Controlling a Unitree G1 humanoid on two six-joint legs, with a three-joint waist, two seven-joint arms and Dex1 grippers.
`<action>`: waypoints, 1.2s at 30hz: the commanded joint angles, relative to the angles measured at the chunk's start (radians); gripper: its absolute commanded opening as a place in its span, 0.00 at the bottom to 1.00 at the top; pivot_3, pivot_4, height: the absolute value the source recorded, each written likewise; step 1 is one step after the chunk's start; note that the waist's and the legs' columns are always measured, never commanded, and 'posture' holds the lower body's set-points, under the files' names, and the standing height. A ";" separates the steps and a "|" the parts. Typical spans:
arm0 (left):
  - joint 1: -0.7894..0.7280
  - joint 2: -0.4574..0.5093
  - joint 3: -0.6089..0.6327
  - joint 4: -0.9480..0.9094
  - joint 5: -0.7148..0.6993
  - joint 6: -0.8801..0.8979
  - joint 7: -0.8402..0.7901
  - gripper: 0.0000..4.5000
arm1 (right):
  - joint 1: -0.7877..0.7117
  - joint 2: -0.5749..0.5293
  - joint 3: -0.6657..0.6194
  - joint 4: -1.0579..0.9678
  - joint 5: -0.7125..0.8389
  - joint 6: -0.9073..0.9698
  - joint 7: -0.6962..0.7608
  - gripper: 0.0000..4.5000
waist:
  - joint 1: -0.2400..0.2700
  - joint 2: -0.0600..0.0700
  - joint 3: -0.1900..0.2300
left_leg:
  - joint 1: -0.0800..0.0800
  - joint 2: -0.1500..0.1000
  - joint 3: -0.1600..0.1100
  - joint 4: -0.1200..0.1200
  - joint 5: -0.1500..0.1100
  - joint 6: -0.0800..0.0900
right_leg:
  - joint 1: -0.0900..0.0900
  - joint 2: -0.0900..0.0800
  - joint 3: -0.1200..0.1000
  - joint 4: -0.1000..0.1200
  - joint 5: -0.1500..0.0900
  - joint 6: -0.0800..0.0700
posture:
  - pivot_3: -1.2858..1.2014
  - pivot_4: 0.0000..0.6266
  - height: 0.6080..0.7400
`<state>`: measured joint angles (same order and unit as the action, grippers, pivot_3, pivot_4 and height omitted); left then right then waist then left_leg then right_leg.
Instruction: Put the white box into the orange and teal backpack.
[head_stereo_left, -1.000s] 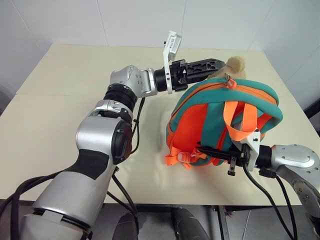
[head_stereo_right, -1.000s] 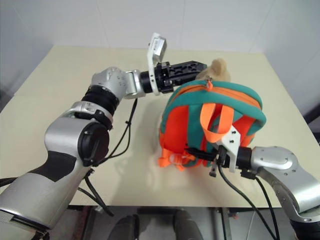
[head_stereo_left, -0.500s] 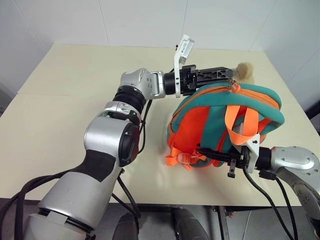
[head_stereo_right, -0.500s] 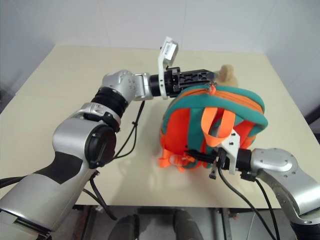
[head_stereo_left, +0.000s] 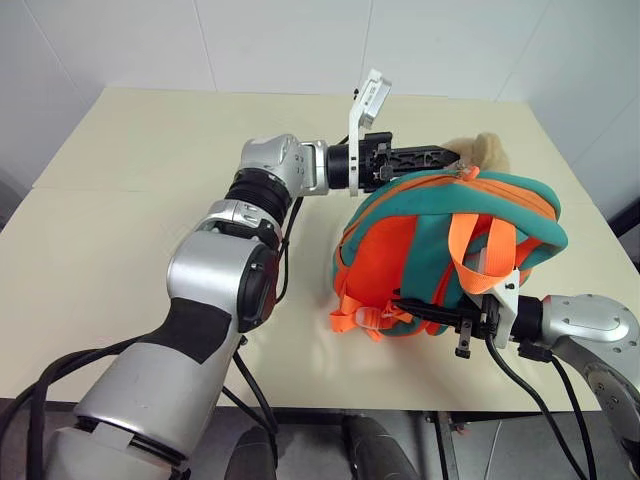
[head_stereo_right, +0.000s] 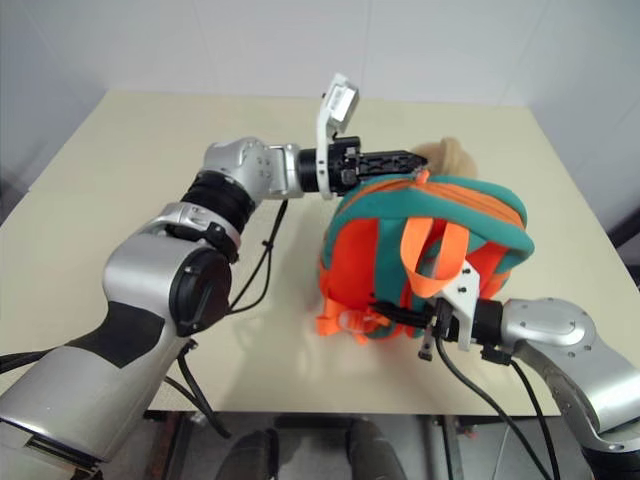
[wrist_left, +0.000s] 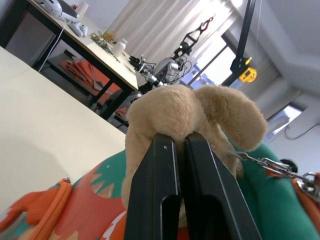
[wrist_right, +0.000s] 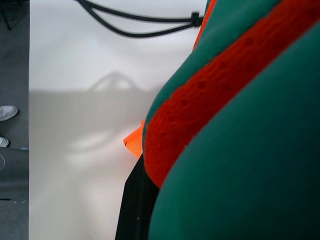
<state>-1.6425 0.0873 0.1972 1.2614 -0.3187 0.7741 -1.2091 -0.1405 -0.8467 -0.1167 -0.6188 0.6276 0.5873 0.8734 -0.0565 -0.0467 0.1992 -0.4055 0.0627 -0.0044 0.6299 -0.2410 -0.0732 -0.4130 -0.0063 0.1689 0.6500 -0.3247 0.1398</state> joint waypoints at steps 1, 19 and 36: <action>-0.052 0.043 -0.011 -0.073 -0.003 0.013 -0.053 0.00 | -0.006 -0.007 -0.021 -0.010 0.006 -0.014 0.008 0.03 | -0.001 0.000 0.000 | 0.000 0.000 0.000 0.000 0.000 0.000 | 0.000 0.000 0.000 0.000 0.000 0.000 | 0.52 0.24 1.00; 0.237 0.338 -0.175 -0.868 -0.081 0.359 -0.031 0.00 | -0.054 0.001 0.013 0.044 -0.008 -0.022 0.046 0.03 | -0.006 0.001 0.000 | 0.001 0.001 -0.001 0.001 0.001 -0.001 | 0.000 0.000 0.000 0.004 -0.002 -0.001 | 0.52 0.24 1.00; 0.302 0.435 -0.103 -1.032 -0.125 0.047 0.114 0.00 | -0.054 0.009 0.032 0.051 -0.015 -0.043 0.056 0.03 | -0.003 0.001 0.000 | 0.001 0.001 -0.001 0.002 0.001 -0.001 | 0.000 0.000 0.000 0.005 -0.001 -0.001 | 0.52 0.24 1.00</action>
<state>-1.3374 0.4919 0.0554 0.2770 -0.4255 0.8685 -1.0946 -0.2054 -0.8413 -0.0851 -0.5492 0.6124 0.5500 0.9239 -0.0592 -0.0459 0.1994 -0.4041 0.0637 -0.0050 0.6318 -0.2403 -0.0743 -0.4129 -0.0063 0.1686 0.6545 -0.3261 0.1384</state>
